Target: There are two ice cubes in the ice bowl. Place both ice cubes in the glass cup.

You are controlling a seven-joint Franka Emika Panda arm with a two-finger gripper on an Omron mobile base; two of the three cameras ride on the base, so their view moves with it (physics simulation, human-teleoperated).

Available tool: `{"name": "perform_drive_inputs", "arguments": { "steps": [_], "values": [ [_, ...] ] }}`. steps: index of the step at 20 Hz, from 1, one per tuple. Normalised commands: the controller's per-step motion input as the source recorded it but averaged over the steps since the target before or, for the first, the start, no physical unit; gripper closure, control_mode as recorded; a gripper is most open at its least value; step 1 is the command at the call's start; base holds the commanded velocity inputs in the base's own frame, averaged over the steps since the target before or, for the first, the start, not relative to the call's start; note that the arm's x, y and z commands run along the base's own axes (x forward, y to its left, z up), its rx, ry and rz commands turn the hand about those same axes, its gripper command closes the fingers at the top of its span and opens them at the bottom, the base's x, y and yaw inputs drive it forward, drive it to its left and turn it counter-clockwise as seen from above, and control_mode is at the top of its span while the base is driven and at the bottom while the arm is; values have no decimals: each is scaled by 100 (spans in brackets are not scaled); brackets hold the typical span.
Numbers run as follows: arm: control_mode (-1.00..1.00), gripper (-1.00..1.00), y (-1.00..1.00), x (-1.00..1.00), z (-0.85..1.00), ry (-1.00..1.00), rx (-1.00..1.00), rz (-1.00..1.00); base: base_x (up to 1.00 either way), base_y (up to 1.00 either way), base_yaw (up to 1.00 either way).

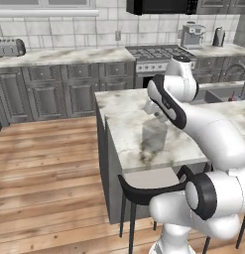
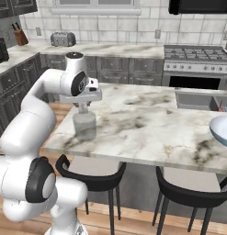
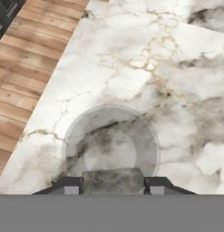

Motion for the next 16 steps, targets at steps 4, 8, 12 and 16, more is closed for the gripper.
{"name": "perform_drive_inputs", "arguments": {
  "steps": [4, 8, 12, 16],
  "values": [
    [-100, 100, 5, 14, -16, 5, 4, -3, 0, 0, 0],
    [-100, 100, 3, -15, -1, 6, 0, 0, 0, 0, 0],
    [-100, 100, 0, -1, 0, 13, -2, 0, 0, 0, 0],
    [-100, 100, 0, -18, 0, 15, -2, 0, 0, 0, 0]
  ]
}}
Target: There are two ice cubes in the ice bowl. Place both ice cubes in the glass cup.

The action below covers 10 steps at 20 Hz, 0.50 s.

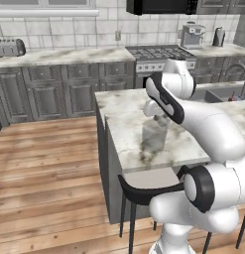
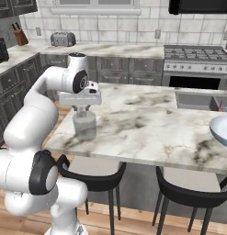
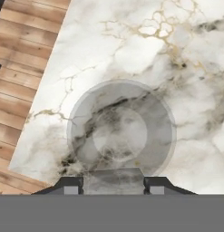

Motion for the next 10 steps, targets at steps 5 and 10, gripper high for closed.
{"name": "perform_drive_inputs", "arguments": {
  "steps": [5, 10],
  "values": [
    [-100, 100, 0, -5, 0, 3, 0, 0, 0, 0, 0],
    [-100, 100, 0, 27, 0, 0, 0, 0, 0, 0, 0]
  ]
}}
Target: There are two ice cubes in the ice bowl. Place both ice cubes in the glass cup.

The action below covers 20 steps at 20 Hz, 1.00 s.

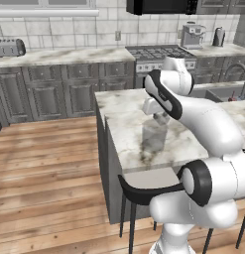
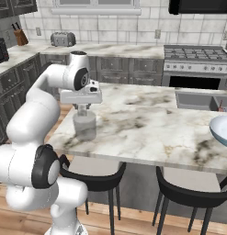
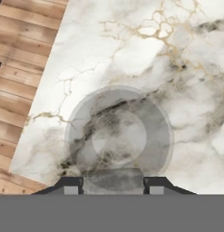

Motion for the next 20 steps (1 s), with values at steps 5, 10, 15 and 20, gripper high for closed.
{"name": "perform_drive_inputs", "arguments": {
  "steps": [5, 10, 15, 20],
  "values": [
    [-100, 100, 0, 30, -2, 0, -1, 0, 0, 0, 0],
    [-100, 100, 4, 23, -18, -2, -4, 0, 0, 0, 0],
    [-100, -100, 4, 18, -25, -2, -1, 0, 0, 0, 0],
    [-100, -100, 0, 16, -7, -5, 0, 0, 0, 0, 0]
  ]
}}
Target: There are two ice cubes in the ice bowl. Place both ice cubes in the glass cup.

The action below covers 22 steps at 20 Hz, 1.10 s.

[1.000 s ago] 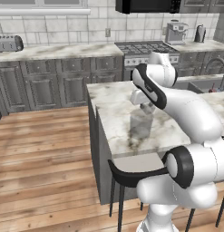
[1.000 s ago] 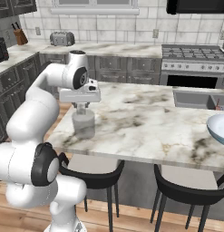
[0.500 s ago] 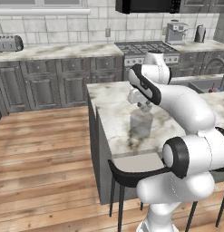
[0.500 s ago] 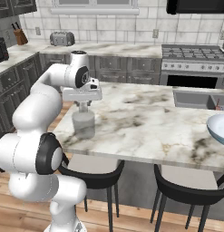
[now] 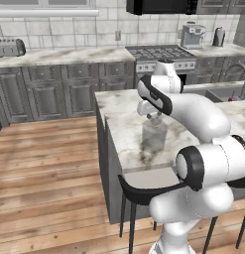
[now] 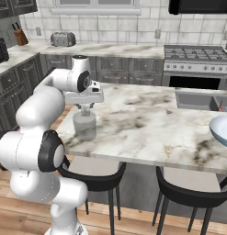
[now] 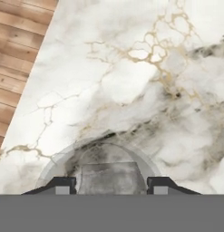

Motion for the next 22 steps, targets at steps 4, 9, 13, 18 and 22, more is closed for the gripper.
{"name": "perform_drive_inputs", "arguments": {
  "steps": [4, 9, 13, 18, 22],
  "values": [
    [-100, -100, 0, 0, 0, 0, 0, 0, 0, 0, 0],
    [-100, -100, -1, -24, 2, 0, 0, 0, 0, 0, 0],
    [-100, -100, -23, -100, 17, -5, 0, 0, 0, 0, 0],
    [-100, -100, -2, -68, 9, -17, 0, 0, 0, 0, 0],
    [-100, -100, -7, -14, 0, -1, 0, 0, 0, 0, 0]
  ]
}}
